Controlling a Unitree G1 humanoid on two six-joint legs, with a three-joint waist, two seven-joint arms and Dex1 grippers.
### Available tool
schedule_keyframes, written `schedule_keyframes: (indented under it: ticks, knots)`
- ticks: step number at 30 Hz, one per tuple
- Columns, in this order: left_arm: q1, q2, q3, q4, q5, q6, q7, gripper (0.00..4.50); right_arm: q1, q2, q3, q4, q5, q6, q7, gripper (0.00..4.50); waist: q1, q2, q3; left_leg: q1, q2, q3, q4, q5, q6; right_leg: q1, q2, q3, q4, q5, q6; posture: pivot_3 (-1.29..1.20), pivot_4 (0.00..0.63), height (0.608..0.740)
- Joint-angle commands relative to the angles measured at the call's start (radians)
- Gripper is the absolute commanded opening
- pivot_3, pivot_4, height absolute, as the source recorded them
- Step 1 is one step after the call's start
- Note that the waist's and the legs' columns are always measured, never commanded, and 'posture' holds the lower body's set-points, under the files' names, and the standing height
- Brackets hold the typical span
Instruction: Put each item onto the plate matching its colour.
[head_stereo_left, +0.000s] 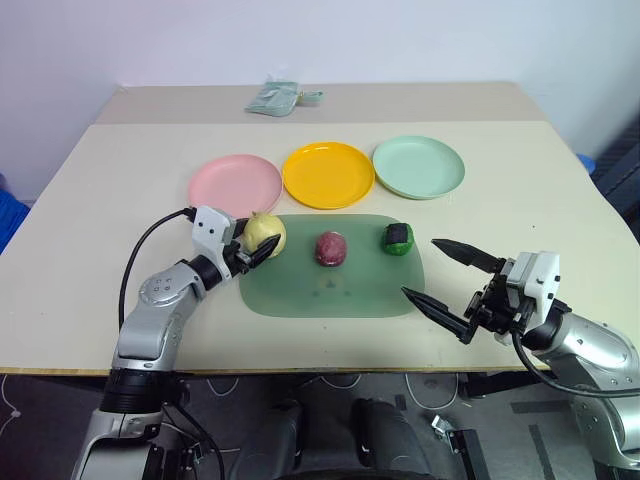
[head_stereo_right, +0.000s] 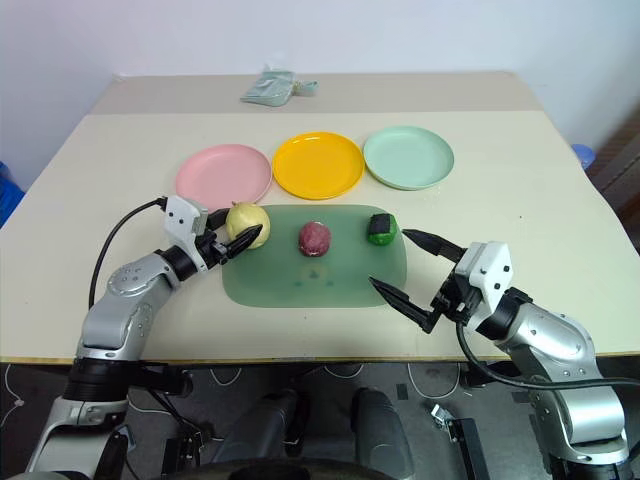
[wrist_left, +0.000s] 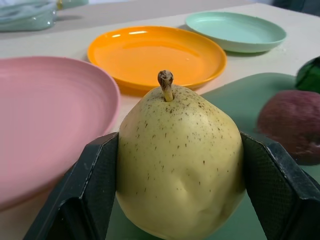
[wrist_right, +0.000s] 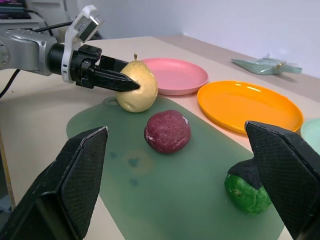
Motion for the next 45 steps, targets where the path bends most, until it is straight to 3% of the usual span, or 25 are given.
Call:
schedule_keyframes:
  ticks: [1,4,8,12,16,20,23,24,26,32,38,45]
  knots:
    - [-0.029,-0.011,0.01,0.005,-0.008,-0.04,-0.024,3.0,0.018,-0.009,-0.036,-0.046,0.004,-0.014,-0.015,4.5,0.0,0.0,0.0,0.0,0.0,0.0,0.0,0.0,0.0,0.0,0.0,0.0,0.0,0.0,0.0,0.0,0.15,0.74]
    - [-0.062,-0.024,0.027,-0.004,-0.027,-0.039,-0.019,3.0,0.032,-0.007,-0.042,-0.053,0.0,-0.018,-0.028,4.5,0.003,0.0,0.0,0.0,0.0,0.0,0.001,0.0,0.0,0.0,0.0,0.0,0.0,0.0,0.0,0.0,0.15,0.74]
    - [-0.232,-0.05,0.038,0.056,-0.012,0.055,0.078,3.0,0.025,-0.005,-0.039,-0.044,-0.018,-0.03,-0.046,4.5,0.014,-0.001,0.0,0.0,0.0,0.0,0.002,0.0,0.0,0.0,0.0,0.0,0.0,0.0,0.0,0.0,0.15,0.74]
    - [-0.495,-0.112,0.022,0.362,0.058,-0.037,0.142,3.0,-0.018,0.004,-0.028,-0.018,-0.043,-0.04,-0.072,4.5,0.027,-0.001,0.0,0.0,-0.001,0.0,0.003,0.001,0.001,0.001,0.0,-0.001,0.001,0.001,0.001,0.0,0.15,0.74]
    - [-0.752,-0.216,-0.021,0.807,0.204,-0.213,0.312,3.0,-0.077,0.016,-0.017,0.011,-0.072,-0.057,-0.109,4.5,0.028,-0.003,0.0,0.0,-0.002,0.0,0.003,0.002,0.002,0.001,0.0,-0.002,0.0,0.002,0.004,0.0,0.15,0.74]
    - [-0.918,-0.325,-0.016,1.133,0.252,-0.348,0.383,3.0,-0.113,0.019,-0.012,0.021,-0.09,-0.058,-0.133,4.5,0.026,-0.004,0.001,-0.003,-0.003,0.0,0.002,0.002,0.003,-0.001,-0.001,-0.001,0.0,0.003,0.005,0.0,0.15,0.74]
    - [-0.97,-0.374,-0.006,1.263,0.274,-0.374,0.406,3.0,-0.116,0.018,-0.01,0.013,-0.097,-0.055,-0.142,4.5,0.022,-0.004,0.001,-0.006,-0.003,0.0,0.002,0.002,0.002,-0.005,-0.001,-0.001,0.0,0.003,0.005,0.0,0.15,0.74]
    - [-0.975,-0.384,-0.002,1.285,0.278,-0.382,0.405,3.5,-0.115,0.02,-0.009,0.008,-0.099,-0.055,-0.147,4.5,0.02,-0.004,0.001,-0.007,-0.003,0.0,0.002,0.002,0.001,-0.006,0.0,-0.001,0.0,0.003,0.005,0.0,0.15,0.74]
    - [-0.982,-0.394,0.006,1.311,0.284,-0.396,0.416,4.43,-0.111,0.022,-0.008,-0.001,-0.102,-0.053,-0.154,4.5,0.019,-0.004,0.001,-0.007,-0.002,0.001,0.002,0.002,0.001,-0.007,0.0,-0.001,0.001,0.003,0.005,0.0,0.15,0.74]
    - [-0.979,-0.395,0.005,1.318,0.315,-0.45,0.463,4.48,-0.083,0.027,-0.017,-0.011,-0.105,-0.062,-0.167,4.5,0.025,-0.004,0.001,-0.007,-0.002,0.0,0.006,0.001,0.003,-0.005,0.0,-0.001,0.004,0.004,0.006,0.0,0.15,0.74]
    - [-0.939,-0.368,0.058,1.256,0.251,-0.449,0.312,4.48,-0.08,0.032,-0.011,-0.01,-0.099,-0.053,-0.175,4.5,0.023,-0.004,0.001,-0.007,-0.003,0.0,0.008,0.001,0.003,-0.005,0.0,-0.001,0.004,0.004,0.006,0.0,0.15,0.74]
    - [-0.759,-0.292,0.036,0.953,0.222,-0.366,0.117,4.48,-0.107,0.032,0.014,-0.002,-0.087,-0.029,-0.174,4.5,0.019,-0.003,0.0,-0.006,-0.002,0.0,0.007,0.001,0.003,-0.005,0.0,-0.001,0.005,0.004,0.006,0.0,0.15,0.74]
